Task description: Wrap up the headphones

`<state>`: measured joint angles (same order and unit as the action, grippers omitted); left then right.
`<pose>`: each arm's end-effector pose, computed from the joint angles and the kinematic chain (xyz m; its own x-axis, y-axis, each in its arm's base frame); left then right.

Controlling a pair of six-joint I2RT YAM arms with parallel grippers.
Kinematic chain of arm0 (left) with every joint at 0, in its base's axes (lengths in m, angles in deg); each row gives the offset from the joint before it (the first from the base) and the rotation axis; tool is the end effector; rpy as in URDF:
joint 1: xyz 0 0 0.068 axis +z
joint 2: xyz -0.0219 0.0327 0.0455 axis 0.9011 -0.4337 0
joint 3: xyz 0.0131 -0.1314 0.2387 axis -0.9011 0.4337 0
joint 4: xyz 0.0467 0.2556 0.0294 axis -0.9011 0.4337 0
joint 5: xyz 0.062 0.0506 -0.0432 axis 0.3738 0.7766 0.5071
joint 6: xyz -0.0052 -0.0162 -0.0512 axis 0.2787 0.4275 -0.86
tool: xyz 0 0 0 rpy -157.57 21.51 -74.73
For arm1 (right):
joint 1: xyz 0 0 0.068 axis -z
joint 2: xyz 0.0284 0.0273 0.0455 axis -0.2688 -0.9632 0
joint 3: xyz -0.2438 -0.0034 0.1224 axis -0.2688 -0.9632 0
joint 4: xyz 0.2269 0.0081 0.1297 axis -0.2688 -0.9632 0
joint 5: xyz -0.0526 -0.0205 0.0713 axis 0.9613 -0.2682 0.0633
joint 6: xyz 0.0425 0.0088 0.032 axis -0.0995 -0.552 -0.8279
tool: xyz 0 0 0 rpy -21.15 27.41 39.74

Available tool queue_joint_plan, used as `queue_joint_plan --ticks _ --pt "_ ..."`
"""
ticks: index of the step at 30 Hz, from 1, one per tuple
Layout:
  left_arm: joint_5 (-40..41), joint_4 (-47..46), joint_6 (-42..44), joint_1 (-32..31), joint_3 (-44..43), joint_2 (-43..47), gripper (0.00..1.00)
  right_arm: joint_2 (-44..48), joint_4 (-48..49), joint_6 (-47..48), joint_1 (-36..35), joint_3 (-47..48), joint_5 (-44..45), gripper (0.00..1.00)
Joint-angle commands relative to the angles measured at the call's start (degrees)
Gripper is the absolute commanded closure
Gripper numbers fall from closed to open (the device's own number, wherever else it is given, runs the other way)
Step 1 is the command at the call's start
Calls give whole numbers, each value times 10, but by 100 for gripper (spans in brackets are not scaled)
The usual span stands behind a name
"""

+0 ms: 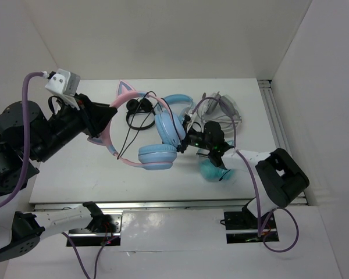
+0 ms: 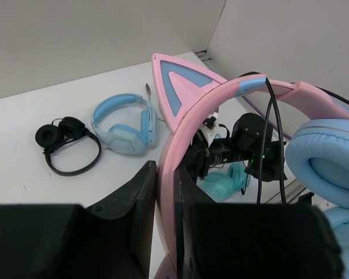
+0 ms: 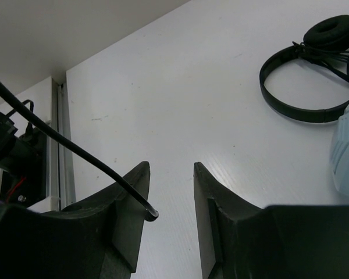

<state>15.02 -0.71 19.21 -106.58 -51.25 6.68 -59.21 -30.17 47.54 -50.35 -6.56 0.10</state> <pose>0.0767 -0.0603 0.5638 -0.1743 -0.2617 -0.9493 0.4854 0.8159 -0.3140 0.2483 0.1965 0.2289 -0.2590 0.0668 -0.9636 -0.8945 0.3597 0.2654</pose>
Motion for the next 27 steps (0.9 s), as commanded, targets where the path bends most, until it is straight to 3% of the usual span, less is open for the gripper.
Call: queue_joint_plan --ticks 1,15,20,27 --pt "7 -81 -30 -3 -26 8 100 -18 57 -6 -5 -5 -3 55" --pt "12 -96 -35 -3 -10 14 100 -40 78 -22 -15 -11 -15 54" --pt "25 -102 -35 -3 2 20 100 -34 84 -34 -26 -18 -36 47" --pt "25 -107 -35 -3 17 25 100 -10 78 -34 -54 -24 -36 47"
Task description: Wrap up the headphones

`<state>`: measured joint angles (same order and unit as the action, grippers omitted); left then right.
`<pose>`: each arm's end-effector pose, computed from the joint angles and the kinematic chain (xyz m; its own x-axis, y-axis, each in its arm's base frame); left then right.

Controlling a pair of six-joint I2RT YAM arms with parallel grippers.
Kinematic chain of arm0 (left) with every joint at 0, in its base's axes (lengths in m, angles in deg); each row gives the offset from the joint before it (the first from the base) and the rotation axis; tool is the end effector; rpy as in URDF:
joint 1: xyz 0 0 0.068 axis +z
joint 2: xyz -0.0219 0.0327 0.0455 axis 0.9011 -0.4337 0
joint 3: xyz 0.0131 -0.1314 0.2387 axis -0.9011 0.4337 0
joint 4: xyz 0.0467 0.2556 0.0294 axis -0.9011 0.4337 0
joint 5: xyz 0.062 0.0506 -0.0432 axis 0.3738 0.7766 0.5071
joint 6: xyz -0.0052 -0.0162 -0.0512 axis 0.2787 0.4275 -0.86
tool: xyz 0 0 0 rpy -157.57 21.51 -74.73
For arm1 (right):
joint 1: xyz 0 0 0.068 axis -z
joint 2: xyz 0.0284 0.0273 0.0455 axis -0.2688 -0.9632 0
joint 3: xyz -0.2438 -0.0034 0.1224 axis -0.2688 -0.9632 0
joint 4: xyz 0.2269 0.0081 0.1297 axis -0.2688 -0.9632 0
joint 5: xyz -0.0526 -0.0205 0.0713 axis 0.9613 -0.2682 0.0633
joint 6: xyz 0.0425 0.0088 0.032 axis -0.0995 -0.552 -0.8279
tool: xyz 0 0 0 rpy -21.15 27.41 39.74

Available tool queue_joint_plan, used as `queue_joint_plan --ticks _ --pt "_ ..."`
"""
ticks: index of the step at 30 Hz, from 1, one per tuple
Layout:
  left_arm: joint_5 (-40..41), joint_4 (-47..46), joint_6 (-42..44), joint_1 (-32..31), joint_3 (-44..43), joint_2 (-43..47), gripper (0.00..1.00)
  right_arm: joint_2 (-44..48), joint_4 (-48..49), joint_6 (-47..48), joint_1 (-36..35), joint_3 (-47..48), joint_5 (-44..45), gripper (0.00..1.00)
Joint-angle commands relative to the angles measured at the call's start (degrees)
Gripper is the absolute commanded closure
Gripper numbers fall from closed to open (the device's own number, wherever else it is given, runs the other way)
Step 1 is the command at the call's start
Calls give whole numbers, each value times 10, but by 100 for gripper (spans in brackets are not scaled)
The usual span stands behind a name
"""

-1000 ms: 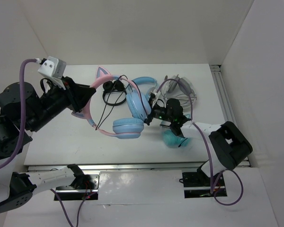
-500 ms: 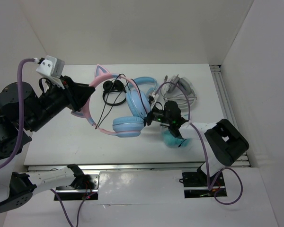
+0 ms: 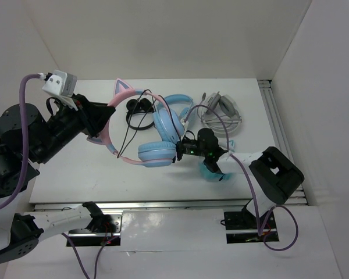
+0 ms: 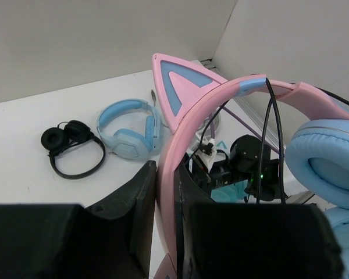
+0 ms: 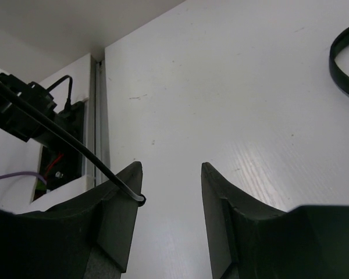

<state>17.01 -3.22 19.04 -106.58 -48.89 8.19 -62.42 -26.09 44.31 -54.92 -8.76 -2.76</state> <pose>0.0755 -0.0576 0.5616 -0.1458 -0.2881 -0.9464 0.4633 0.8254 -0.3226 0.2302 0.2162 0.2081 -0.3359 0.0339 -0.9413 -0.9108 0.2431 0.3337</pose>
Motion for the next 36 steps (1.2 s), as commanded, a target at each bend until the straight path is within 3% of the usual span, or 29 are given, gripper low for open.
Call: queue_joint_plan --ticks 1,22,32,36 --pt "5 -82 -33 -3 -7 10 100 22 37 -8 -8 -2 -14 48" --pt "23 -87 -28 -3 -7 10 100 27 14 8 -44 -15 2 50" --pt "23 -87 -28 -3 -7 10 100 27 17 9 -44 -20 15 79" --pt "23 -87 -28 -3 -2 15 100 38 24 9 -44 -20 16 84"
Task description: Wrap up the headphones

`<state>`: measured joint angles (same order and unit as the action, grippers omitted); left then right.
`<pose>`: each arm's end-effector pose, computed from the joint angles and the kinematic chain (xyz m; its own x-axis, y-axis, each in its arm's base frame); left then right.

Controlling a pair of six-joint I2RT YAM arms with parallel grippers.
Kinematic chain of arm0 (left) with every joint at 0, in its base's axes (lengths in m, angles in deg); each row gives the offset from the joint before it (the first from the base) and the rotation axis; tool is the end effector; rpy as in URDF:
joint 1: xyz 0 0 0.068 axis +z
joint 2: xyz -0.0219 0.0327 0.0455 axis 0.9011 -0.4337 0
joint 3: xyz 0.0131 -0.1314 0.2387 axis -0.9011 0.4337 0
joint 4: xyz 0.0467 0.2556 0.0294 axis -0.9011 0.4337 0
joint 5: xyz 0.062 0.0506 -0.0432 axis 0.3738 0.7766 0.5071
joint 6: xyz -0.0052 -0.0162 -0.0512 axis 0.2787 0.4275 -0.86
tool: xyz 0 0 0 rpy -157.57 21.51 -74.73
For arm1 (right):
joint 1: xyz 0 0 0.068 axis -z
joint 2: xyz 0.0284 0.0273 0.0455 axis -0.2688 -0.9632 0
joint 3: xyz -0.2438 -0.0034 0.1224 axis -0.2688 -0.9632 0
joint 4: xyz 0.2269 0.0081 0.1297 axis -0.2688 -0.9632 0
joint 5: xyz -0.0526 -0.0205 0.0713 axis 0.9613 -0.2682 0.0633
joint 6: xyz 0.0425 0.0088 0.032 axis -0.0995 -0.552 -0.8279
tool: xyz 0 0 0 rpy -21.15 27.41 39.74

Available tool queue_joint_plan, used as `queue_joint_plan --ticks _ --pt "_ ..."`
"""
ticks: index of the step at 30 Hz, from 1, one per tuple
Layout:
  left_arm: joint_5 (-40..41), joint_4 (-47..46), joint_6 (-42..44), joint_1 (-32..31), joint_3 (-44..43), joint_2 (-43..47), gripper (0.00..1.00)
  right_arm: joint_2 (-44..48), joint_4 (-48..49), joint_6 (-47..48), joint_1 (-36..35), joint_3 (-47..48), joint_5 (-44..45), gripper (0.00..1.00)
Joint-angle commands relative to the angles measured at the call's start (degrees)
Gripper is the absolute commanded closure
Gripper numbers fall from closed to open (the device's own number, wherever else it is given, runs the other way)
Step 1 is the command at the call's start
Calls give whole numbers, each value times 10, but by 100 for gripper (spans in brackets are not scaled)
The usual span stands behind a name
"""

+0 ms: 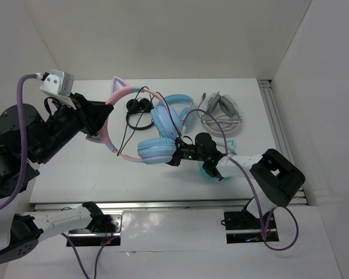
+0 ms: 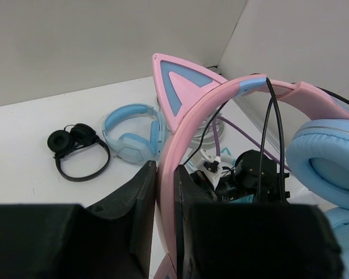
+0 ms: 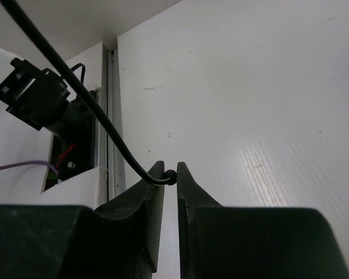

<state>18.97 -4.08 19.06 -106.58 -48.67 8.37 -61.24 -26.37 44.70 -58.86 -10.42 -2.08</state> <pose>0.0756 -0.0561 0.5626 -0.1260 -0.3021 -0.9449 0.4381 0.8376 -0.3262 0.2102 0.2267 0.2050 -0.3396 0.0043 -0.9406 -0.9224 0.1942 0.3339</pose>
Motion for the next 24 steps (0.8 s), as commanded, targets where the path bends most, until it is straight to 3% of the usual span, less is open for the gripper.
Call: queue_joint_plan --ticks 1,4,10,18,24 --pt "4 -79 -28 -3 -4 13 100 26 26 5 -4 -4 9 89" --pt "15 -79 -28 -3 2 13 100 38 20 5 -4 -11 42 98" --pt "78 -79 -39 -3 15 25 100 100 -29 11 -38 -49 167 100" --pt "219 -127 -74 -3 71 62 100 154 -139 16 -188 -69 388 100" --pt "269 -156 -91 -3 103 72 100 177 -247 4 -291 -36 525 100"
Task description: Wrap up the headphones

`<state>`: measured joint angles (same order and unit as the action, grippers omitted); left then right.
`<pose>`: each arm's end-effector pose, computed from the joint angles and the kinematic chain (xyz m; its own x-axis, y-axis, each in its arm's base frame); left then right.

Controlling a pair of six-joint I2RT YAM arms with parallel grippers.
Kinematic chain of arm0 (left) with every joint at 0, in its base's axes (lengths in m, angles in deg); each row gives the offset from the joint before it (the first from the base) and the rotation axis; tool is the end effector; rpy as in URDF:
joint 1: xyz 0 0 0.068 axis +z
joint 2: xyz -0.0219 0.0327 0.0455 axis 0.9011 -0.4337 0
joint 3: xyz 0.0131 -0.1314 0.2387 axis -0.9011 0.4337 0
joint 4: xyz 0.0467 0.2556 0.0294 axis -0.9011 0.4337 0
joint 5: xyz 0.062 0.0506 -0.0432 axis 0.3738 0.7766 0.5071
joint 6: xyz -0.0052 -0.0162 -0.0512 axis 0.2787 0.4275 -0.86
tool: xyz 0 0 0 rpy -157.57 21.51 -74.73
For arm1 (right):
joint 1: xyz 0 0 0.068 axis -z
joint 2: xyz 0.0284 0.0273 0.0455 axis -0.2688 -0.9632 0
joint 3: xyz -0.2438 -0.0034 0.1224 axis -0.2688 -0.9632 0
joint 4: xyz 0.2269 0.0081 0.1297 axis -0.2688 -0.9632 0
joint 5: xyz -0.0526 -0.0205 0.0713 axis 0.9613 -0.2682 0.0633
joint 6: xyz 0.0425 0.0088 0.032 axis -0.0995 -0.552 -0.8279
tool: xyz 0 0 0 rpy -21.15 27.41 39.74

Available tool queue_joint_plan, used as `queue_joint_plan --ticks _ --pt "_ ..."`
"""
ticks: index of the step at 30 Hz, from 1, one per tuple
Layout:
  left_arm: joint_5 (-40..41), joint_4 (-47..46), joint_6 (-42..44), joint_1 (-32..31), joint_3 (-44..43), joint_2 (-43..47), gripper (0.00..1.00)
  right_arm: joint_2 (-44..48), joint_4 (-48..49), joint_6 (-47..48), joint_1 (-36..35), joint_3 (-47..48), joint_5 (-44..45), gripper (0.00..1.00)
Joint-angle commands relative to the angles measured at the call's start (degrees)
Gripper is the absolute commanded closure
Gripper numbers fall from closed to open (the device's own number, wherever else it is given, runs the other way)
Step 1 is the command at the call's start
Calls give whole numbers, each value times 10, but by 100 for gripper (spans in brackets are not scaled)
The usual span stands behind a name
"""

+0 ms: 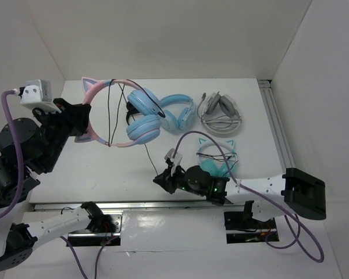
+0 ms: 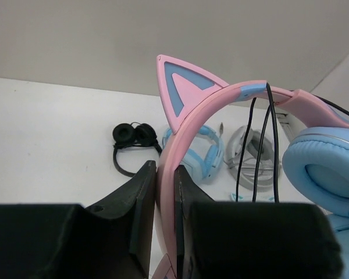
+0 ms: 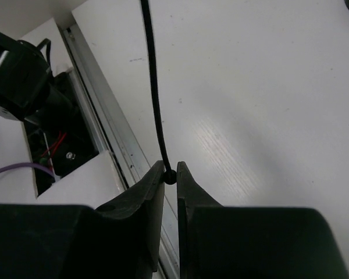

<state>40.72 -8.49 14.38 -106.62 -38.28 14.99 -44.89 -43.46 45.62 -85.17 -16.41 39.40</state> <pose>0.0721 -0.0367 0.5374 -0.0107 -0.4179 -0.9084 0.0978 0.9037 -0.4168 0.0958 0.2479 0.2167 -0.3134 -0.0537 -0.9481 -0.8467 0.4678 0.2534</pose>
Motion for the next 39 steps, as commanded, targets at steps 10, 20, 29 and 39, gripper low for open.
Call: queue_joint_plan --ticks 10,20,29,39 --pt "152 -146 -23 -2 58 -5 100 8 -172 27 -165 103 220 100" --pt "188 -201 -15 -2 179 -5 100 -40 -283 81 -270 249 305 100" --pt "199 -216 16 -2 238 -10 100 -46 -375 126 -332 337 390 100" --pt "46 -207 127 -2 295 -20 100 -46 -485 206 -332 420 432 100"
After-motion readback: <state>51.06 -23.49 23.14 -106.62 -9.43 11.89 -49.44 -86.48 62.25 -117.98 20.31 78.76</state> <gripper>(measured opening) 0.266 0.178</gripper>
